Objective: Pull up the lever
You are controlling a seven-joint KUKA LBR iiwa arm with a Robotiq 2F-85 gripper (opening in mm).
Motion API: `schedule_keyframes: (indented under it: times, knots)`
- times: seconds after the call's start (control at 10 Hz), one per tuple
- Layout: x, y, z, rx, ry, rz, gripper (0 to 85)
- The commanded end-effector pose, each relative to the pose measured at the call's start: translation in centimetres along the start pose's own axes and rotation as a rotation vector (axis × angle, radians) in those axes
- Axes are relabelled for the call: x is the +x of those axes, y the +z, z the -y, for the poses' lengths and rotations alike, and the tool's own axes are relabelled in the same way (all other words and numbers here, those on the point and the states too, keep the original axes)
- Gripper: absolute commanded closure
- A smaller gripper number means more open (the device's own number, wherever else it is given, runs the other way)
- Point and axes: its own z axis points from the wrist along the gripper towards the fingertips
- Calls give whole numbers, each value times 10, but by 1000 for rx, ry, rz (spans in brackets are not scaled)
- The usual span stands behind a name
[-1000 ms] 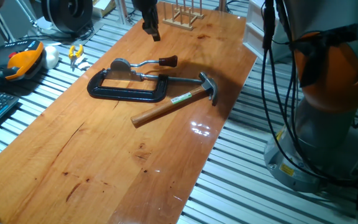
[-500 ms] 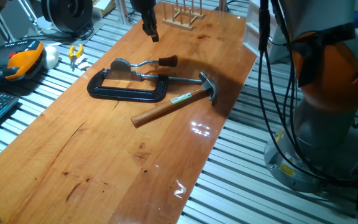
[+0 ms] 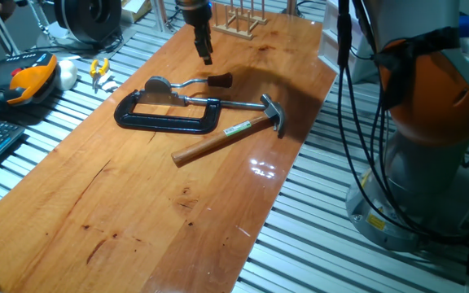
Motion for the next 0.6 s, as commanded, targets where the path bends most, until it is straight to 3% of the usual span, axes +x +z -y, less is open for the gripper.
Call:
schedule_keyframes:
  times: [0.0, 0.3, 0.4, 0.5]
  knots:
    - [3, 6, 0, 0, 0, 4, 340]
    - [5, 25, -3, 15, 0, 26, 340]
    - [4, 30, -3, 12, 0, 30, 170]
    - [3, 42, -3, 1, -2, 42, 170]
